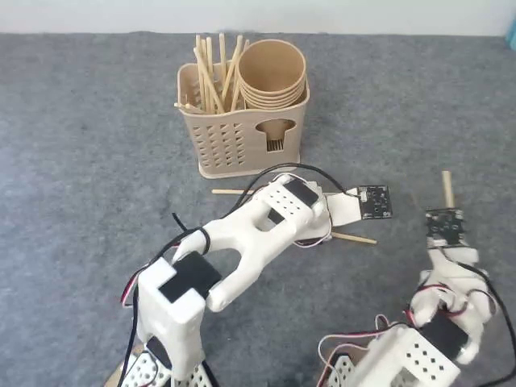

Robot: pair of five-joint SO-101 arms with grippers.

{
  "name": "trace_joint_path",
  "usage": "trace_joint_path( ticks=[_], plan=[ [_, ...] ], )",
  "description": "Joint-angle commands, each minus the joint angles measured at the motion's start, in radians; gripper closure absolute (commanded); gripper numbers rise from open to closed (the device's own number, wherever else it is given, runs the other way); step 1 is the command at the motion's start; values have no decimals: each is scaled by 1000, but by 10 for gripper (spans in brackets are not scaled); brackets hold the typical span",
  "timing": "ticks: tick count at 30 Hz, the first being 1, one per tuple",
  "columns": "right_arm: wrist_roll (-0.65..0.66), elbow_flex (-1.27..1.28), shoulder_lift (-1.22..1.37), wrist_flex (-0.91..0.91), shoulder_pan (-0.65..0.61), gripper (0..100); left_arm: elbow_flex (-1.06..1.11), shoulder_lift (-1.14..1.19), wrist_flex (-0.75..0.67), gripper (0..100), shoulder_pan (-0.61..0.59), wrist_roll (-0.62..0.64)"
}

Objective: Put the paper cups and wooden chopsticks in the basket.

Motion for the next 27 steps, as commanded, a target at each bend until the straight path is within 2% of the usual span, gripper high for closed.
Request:
trace_joint_path(
  ticks=[1, 4, 8, 13, 17, 24, 27],
  plan=[
    [-31, -8, -16, -53, 88, 990, -64, 12, 15, 892, 6, -11],
    [-29, -6, -16, -73, 134, 990, -84, 31, 20, 898, 21, -9],
    [-23, -11, -16, -77, 165, 990, -87, 40, 21, 994, 40, -9],
    [-23, -14, -18, -77, 174, 990, -81, 34, 23, 989, 35, -9],
    [-40, -15, -18, -94, 168, 990, -87, 15, 86, 989, 51, -3],
    [-405, -68, -18, -202, 168, 991, -67, -265, 183, 989, 114, 187],
    [-486, -121, -18, -180, 166, 991, -15, -440, 180, 989, 89, 238]
  ],
)
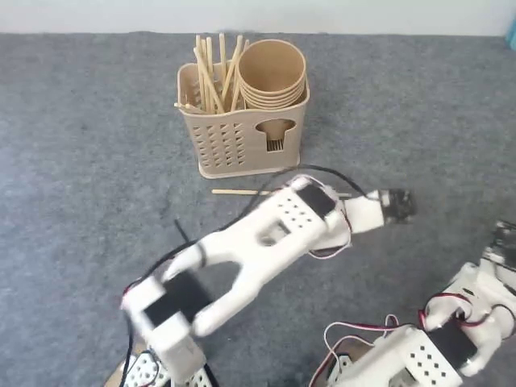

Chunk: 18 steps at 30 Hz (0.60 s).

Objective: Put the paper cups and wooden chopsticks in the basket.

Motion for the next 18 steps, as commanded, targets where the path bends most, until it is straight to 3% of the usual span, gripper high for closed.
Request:
trace_joint_path(
  ticks=[1, 7, 13, 18],
  plan=[
    [-103, -110, -19, 15, -1, 991, 48, -333, 9, 989, -32, 91],
    [-195, -196, -19, 185, -122, 991, 217, -740, -170, 989, -206, 195],
    [-371, -256, -19, 226, -251, 991, 453, -1132, -525, 989, -448, 341],
    [-468, -290, -19, 226, -374, 991, 595, -1254, -876, 989, -615, 433]
  ],
)
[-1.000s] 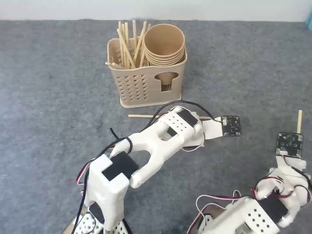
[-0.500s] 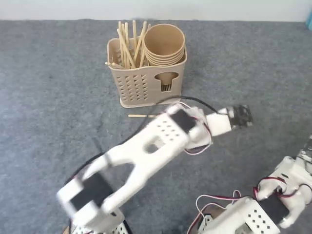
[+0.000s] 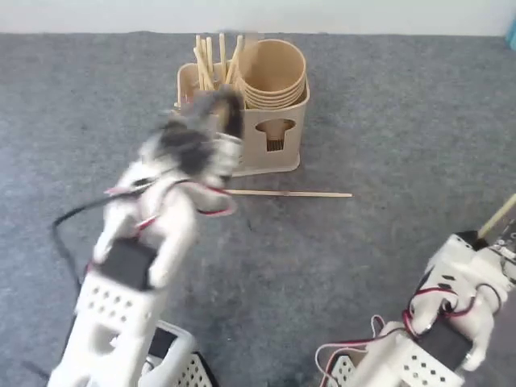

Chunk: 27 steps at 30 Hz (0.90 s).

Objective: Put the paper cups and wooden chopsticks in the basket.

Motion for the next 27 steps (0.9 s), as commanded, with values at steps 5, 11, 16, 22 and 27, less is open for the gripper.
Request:
trace_joint_path(
  ticks=[5, 11, 16, 22, 27],
  plan=[
    [-51, -58, -18, 12, -128, 991, 91, -28, -493, 989, -164, 106],
    [-51, -63, -18, 56, -136, 991, -13, 229, -628, 989, -166, 110],
    [-43, -63, -18, 56, -99, 991, -170, 531, -727, 988, -172, 110],
    [-41, -61, -18, 56, -70, 991, -275, 726, -732, 974, -196, 107],
    [-41, -64, -18, 44, -81, 991, -234, 677, -626, 770, -199, 112]
  ],
)
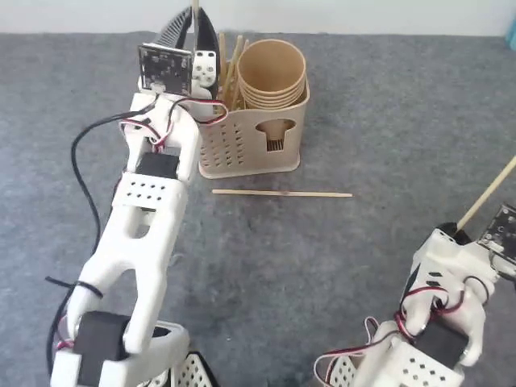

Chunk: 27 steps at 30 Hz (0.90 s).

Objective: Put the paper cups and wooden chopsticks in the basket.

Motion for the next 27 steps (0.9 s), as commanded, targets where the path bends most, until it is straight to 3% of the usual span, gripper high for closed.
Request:
trace_joint_path(
  ticks=[1, 9, 15, 22, 24, 27],
  plan=[
    [0, -54, -18, -13, -10, 991, -13, -78, 120, 744, -6, 12],
    [-8, -52, -18, -87, -163, 991, 42, -397, 390, 777, -9, 12],
    [-9, -52, -18, -196, -329, 991, 157, -707, 640, 790, -95, 12],
    [-9, -54, -18, -371, -526, 991, 435, -1019, 687, 790, -199, 14],
    [-9, -49, -18, -446, -590, 991, 524, -1099, 690, 790, -229, 58],
    [-9, -46, -8, -581, -677, 991, 613, -1212, 767, 790, -296, 222]
  ],
)
